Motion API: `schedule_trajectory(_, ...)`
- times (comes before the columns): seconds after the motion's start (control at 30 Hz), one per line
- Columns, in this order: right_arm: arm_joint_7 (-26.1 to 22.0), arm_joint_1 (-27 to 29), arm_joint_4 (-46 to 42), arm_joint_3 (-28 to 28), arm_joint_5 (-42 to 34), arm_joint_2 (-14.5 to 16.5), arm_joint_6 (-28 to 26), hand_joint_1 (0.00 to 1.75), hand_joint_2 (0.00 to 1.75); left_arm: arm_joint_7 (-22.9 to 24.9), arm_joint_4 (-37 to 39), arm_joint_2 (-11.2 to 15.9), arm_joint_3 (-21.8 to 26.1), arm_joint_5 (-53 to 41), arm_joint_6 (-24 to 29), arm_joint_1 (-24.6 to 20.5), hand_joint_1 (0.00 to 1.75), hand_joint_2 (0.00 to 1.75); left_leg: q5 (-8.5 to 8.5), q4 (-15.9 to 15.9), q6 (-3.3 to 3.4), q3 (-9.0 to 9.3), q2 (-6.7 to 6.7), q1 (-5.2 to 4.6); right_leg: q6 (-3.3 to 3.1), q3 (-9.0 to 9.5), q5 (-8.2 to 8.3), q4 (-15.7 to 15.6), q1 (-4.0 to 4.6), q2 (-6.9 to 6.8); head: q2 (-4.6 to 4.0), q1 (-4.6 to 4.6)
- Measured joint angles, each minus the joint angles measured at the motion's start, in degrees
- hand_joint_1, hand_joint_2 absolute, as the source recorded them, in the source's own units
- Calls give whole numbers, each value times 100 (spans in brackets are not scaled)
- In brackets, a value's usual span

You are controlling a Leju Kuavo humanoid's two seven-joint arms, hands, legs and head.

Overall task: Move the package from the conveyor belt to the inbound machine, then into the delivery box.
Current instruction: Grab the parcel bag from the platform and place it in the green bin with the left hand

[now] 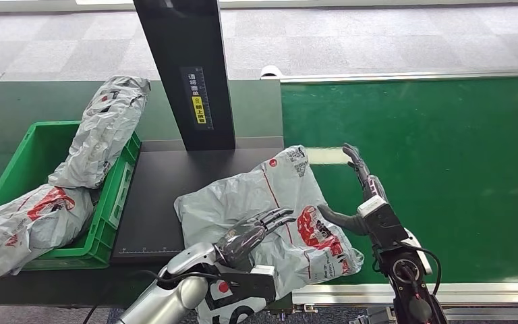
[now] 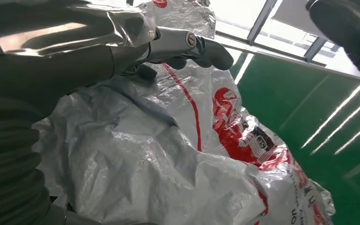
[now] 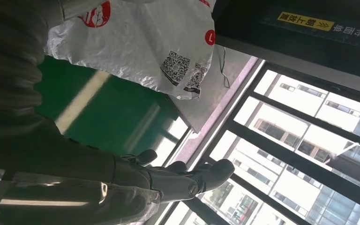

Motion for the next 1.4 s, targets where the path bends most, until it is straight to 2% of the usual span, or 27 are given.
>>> schedule_trajectory(0.13,-2,52,-39,-57,40,19,-1,0,175,273,240,-1,-12,-118,-22,-101,0,175,0,0,0,0,0,0,0,0,0,0,0,0,0,-1)
schedule_trajectory(0.3,-4,75,-63,-121,124,55,1,0,175,1370,704,-29,-72,-752,345,-329,0,175,0,-1,0,5,1,0,0,6,0,0,0,0,0,-1)
schedule_trajectory(0.4,-4,74,-63,-137,177,91,9,0,175,1770,985,-91,-97,-1016,462,-455,0,175,-2,-3,1,22,1,0,0,27,0,-1,0,0,0,-1)
schedule_trajectory(0.93,-7,59,-63,-172,238,177,24,0,175,1899,1443,-231,-55,-1191,497,-653,1,175,34,-8,3,44,2,0,-4,59,43,-6,0,0,0,0)
schedule_trajectory(0.97,-7,51,-62,-171,245,184,28,0,175,1874,1444,-237,-33,-1219,497,-648,24,175,35,-8,2,44,2,0,-4,59,44,-6,0,0,0,0)
schedule_trajectory(1.07,-7,21,-60,-169,251,198,29,0,175,1700,1443,-246,36,-1270,487,-615,152,175,38,-8,2,44,2,0,-4,59,48,-6,0,0,0,0)
schedule_trajectory(1.1,-7,10,-60,-169,251,200,29,0,175,1633,1441,-246,57,-1280,491,-599,173,175,39,-8,2,44,2,0,-4,59,49,-6,0,0,0,0)
schedule_trajectory(1.3,-6,-20,-58,-168,246,209,29,0,175,1429,1385,-244,122,-1328,678,-484,175,175,39,-8,3,41,0,0,-4,59,49,-6,0,-2,0,0)
schedule_trajectory(1.4,-8,-26,-58,-167,236,210,28,0,175,1126,1314,-240,199,-1201,797,-419,175,175,40,-8,3,41,1,0,-3,57,50,-6,0,-1,0,1)
